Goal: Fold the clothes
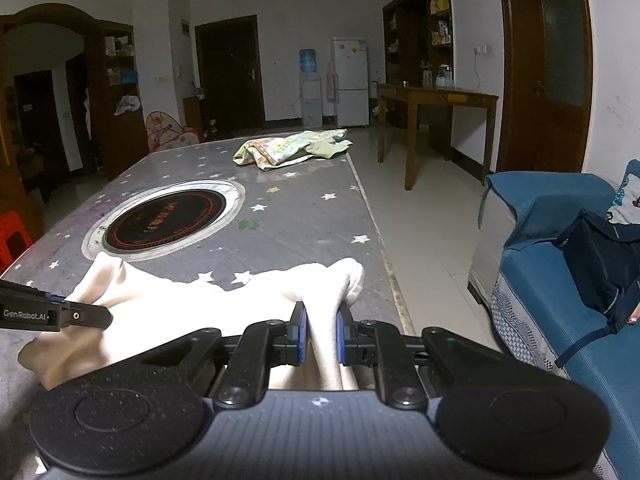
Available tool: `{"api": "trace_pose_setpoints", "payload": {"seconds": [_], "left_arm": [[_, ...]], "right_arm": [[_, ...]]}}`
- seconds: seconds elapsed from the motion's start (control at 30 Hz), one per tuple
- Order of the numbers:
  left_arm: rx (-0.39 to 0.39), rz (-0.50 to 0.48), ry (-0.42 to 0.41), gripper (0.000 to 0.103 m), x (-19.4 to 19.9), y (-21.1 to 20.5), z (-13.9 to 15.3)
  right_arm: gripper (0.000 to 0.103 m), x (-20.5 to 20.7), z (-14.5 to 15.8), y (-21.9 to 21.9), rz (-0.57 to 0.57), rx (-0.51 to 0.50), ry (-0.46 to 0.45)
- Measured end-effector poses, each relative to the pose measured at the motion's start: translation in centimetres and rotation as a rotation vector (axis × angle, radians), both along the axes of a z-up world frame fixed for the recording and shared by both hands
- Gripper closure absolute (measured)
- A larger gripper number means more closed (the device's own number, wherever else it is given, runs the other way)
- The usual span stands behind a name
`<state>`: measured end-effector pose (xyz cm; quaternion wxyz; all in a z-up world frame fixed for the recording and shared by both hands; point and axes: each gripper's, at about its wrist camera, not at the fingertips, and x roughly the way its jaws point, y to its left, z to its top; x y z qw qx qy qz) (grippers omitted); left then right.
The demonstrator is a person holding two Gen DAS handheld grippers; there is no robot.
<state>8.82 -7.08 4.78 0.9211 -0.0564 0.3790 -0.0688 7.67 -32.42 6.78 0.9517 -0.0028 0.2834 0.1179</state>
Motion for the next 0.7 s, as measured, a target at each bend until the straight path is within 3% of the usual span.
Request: {"api": "trace_pose_setpoints", "payload": {"seconds": [0.13, 0.37, 0.53, 0.7], "left_arm": [[0.002, -0.007, -0.011, 0.087, 0.3, -0.1, 0.4], [0.013, 0.000, 0.004, 0.087, 0.7, 0.0, -0.3], [0.013, -0.005, 0.005, 0.087, 0.7, 0.0, -0.3], [0.015, 0.000, 0.009, 0.086, 1.2, 0.3, -0.4]], "right_arm": [[0.097, 0.1, 0.8, -0.2, -0.008, -0.005, -0.027], [0.095, 0.0, 0.3, -0.4, -0.022, -0.009, -0.004], [0.075, 0.1, -1.1, -0.5, -0.027, -0.008, 0.050], [0.069, 0.6, -1.9, -0.4, -0.031, -0.011, 0.078]]}}
